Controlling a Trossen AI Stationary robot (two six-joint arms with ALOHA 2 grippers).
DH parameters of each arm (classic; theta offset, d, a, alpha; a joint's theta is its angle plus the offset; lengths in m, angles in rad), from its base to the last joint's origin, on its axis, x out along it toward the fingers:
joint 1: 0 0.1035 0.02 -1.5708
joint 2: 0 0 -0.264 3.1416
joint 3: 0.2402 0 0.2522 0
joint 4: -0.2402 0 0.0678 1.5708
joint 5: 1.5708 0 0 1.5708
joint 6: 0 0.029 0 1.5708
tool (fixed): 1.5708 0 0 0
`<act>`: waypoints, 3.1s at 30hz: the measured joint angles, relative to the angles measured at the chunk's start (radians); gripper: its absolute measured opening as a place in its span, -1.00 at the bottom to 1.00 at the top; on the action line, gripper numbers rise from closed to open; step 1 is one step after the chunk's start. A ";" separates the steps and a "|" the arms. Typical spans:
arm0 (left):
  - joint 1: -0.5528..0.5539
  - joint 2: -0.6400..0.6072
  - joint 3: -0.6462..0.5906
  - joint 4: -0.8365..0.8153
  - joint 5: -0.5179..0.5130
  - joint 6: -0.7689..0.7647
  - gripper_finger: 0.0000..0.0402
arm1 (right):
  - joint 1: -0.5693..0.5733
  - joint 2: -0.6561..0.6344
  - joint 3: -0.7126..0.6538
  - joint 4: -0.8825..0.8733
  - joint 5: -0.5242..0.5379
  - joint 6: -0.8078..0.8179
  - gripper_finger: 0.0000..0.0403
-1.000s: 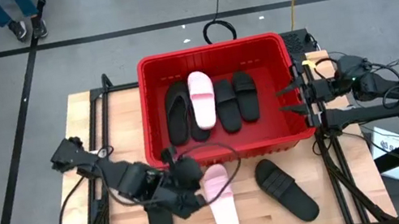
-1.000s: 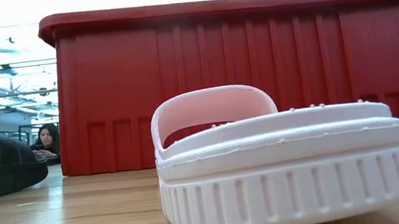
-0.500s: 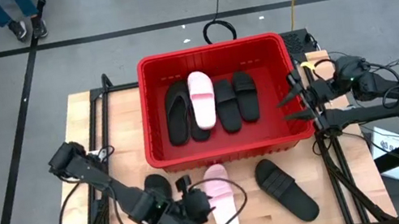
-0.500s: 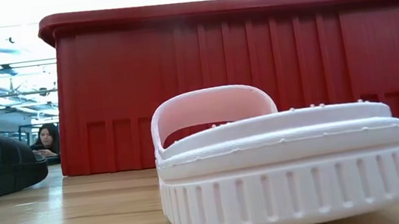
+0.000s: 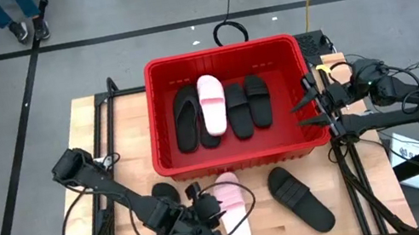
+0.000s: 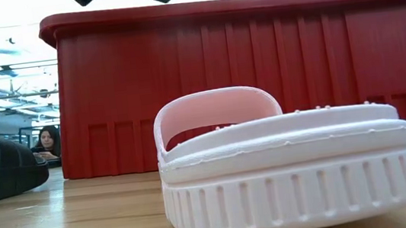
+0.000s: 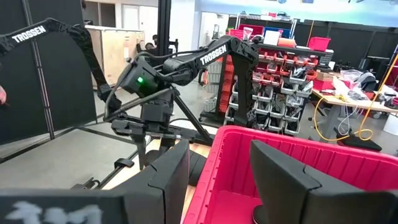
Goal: Pick and place slides into bin
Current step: Put the pink left slide into the red bin
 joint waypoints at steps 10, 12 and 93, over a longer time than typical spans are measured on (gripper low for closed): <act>0.007 0.015 -0.063 0.036 0.024 0.004 -0.35 | 0.000 0.000 0.000 -0.004 -0.001 0.006 -0.21; 0.006 0.014 -0.071 0.051 0.028 0.005 -0.35 | 0.000 0.000 0.000 -0.004 -0.001 0.006 -0.21; 0.112 0.153 -0.060 -0.082 0.038 0.023 -0.94 | 0.000 0.001 0.000 -0.055 0.002 0.004 -0.21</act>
